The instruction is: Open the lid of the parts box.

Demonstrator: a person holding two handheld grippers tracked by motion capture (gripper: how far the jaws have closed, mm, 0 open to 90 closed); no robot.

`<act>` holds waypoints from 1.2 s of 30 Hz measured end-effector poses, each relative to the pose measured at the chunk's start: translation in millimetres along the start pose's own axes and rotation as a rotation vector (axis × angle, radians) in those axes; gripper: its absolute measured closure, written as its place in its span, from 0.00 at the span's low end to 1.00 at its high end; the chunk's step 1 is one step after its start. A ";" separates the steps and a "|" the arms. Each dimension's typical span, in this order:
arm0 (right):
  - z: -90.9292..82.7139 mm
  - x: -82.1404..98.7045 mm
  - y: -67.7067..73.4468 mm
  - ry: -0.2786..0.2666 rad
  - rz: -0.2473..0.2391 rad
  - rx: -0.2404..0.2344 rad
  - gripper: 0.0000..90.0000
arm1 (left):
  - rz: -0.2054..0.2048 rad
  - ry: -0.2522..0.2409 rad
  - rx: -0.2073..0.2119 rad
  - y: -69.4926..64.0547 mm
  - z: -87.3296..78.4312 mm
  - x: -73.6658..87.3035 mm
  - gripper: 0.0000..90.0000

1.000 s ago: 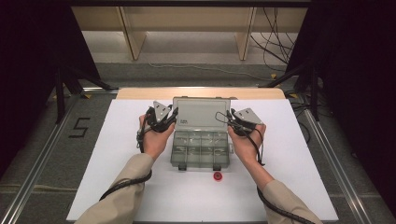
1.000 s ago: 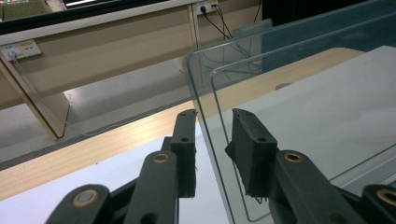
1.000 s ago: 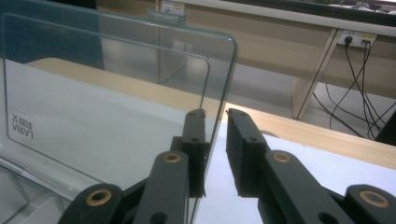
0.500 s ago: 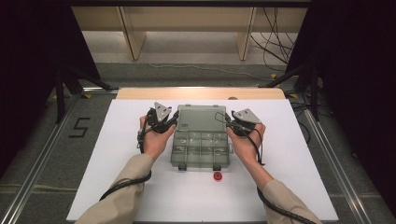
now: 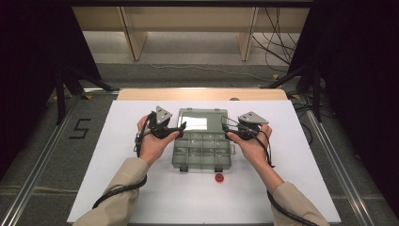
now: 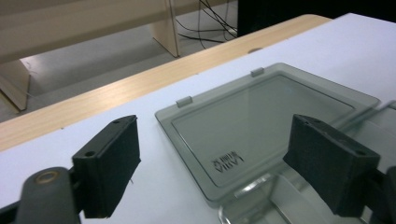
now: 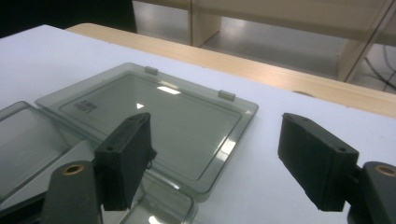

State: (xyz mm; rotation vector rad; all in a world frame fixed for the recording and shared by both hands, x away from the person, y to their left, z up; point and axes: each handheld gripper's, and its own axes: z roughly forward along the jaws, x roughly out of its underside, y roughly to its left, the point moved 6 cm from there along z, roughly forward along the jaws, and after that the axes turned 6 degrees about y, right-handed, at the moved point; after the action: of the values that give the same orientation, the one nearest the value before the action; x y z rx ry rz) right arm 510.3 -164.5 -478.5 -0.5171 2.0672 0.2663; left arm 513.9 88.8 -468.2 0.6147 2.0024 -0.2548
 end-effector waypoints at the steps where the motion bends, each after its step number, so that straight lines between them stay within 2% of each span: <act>1: -1.7 0.9 0.4 0.007 0.003 -0.017 0.29 | 0.005 0.002 0.012 -1.3 -2.1 0.2 0.18; 6: -9.8 3.5 1.4 0.018 0.002 -0.047 0.29 | 0.014 0.014 0.038 -9.5 -12.1 1.5 0.15; 9: -14.9 5.9 2.0 0.018 0.008 -0.058 0.26 | 0.024 0.023 0.049 -14.6 -17.0 3.5 0.11; 12: -20.7 9.5 3.0 0.025 0.001 -0.070 0.23 | 0.036 0.030 0.047 -18.0 -22.4 5.9 0.08; 17: -31.0 12.6 4.3 0.011 -0.001 -0.081 0.21 | 0.058 0.041 0.044 -22.6 -33.1 14.1 0.05; 18: -33.8 12.9 3.7 -0.005 -0.012 -0.079 0.21 | 0.064 0.044 0.049 -23.9 -35.7 16.5 0.04; 20: -39.4 15.1 5.3 0.001 -0.004 -0.098 0.21 | 0.064 0.050 0.053 -26.4 -41.0 21.2 0.03; 21: -42.5 16.4 4.5 0.011 -0.007 -0.086 0.21 | 0.065 0.055 0.053 -27.0 -44.3 23.4 0.03; 26: -55.1 20.9 5.0 -0.005 -0.006 -0.113 0.21 | 0.056 0.067 0.068 -30.8 -58.0 35.3 0.01; 27: -58.2 22.5 4.1 0.006 -0.010 -0.103 0.21 | 0.062 0.070 0.072 -30.8 -60.4 38.0 0.01; 29: -62.3 24.4 4.1 -0.014 -0.006 -0.108 0.21 | 0.055 0.070 0.071 -31.5 -62.3 40.8 0.01; 31: -68.4 28.3 3.5 0.004 -0.007 -0.110 0.21 | 0.061 0.081 0.080 -32.2 -67.0 48.4 0.01; 32: -69.7 29.3 3.4 -0.009 -0.006 -0.112 0.21 | 0.057 0.082 0.082 -32.8 -68.7 49.8 0.01; 34: -74.4 32.0 3.8 -0.004 0.002 -0.124 0.21 | 0.051 0.072 0.083 -33.7 -71.2 49.5 0.01; 35: -76.1 33.5 1.9 0.003 -0.009 -0.107 0.21 | 0.051 0.072 0.083 -33.7 -71.2 49.5 0.01; 36: -78.4 34.4 2.4 0.007 -0.003 -0.116 0.21 | 0.048 0.060 0.085 -34.2 -72.4 47.8 0.01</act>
State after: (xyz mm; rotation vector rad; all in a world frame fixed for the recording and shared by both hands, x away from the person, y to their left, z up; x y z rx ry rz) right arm 433.9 -201.4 -467.0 -0.5918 2.0659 0.3851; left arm 422.5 105.5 -476.7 0.7307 2.0401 -0.2963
